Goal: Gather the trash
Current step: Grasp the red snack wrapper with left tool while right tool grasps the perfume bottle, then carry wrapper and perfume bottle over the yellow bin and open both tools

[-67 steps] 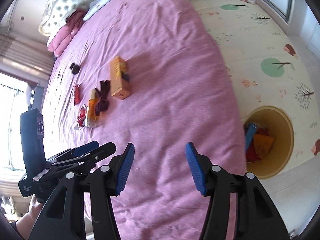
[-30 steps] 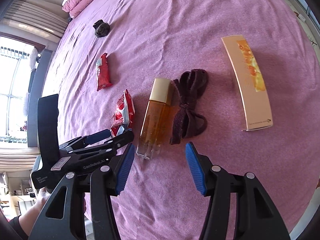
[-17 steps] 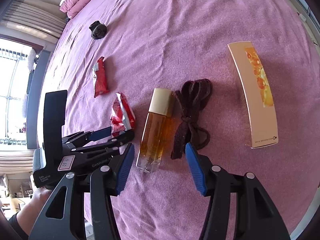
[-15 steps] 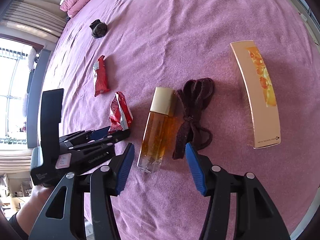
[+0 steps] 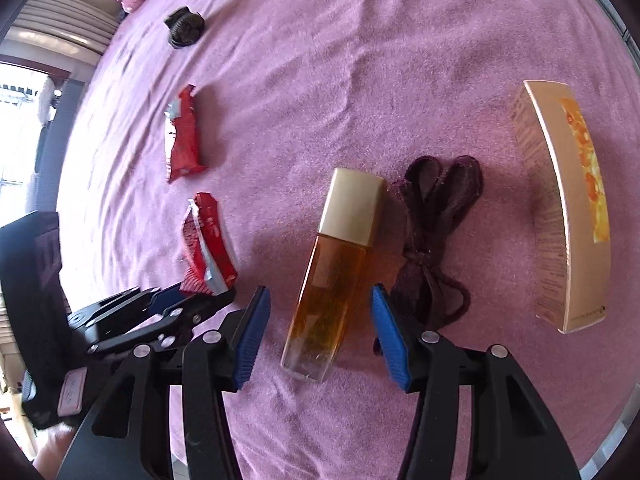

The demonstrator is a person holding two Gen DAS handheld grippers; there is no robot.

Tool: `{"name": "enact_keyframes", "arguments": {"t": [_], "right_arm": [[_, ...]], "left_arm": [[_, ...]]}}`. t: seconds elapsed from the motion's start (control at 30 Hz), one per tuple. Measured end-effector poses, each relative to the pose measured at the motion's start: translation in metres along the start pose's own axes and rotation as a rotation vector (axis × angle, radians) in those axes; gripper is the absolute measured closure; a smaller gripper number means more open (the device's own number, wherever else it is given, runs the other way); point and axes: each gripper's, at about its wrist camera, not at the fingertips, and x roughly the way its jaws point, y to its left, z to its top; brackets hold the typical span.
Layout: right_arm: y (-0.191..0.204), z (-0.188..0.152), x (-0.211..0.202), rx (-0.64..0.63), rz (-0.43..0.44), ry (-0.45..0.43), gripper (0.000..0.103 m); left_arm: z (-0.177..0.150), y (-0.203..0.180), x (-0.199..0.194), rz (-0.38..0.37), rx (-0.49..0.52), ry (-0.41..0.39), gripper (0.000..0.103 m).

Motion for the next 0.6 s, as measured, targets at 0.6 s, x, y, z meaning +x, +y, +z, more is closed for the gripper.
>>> {"name": "enact_keyframes", "arguments": {"t": [0.6], "right_arm": [[-0.012, -0.077, -0.027, -0.051, 0.043, 0.036, 0.07]], "left_arm": [[-0.071, -0.033, -0.019, -0.015, -0.037, 0.006, 0.076]]}}
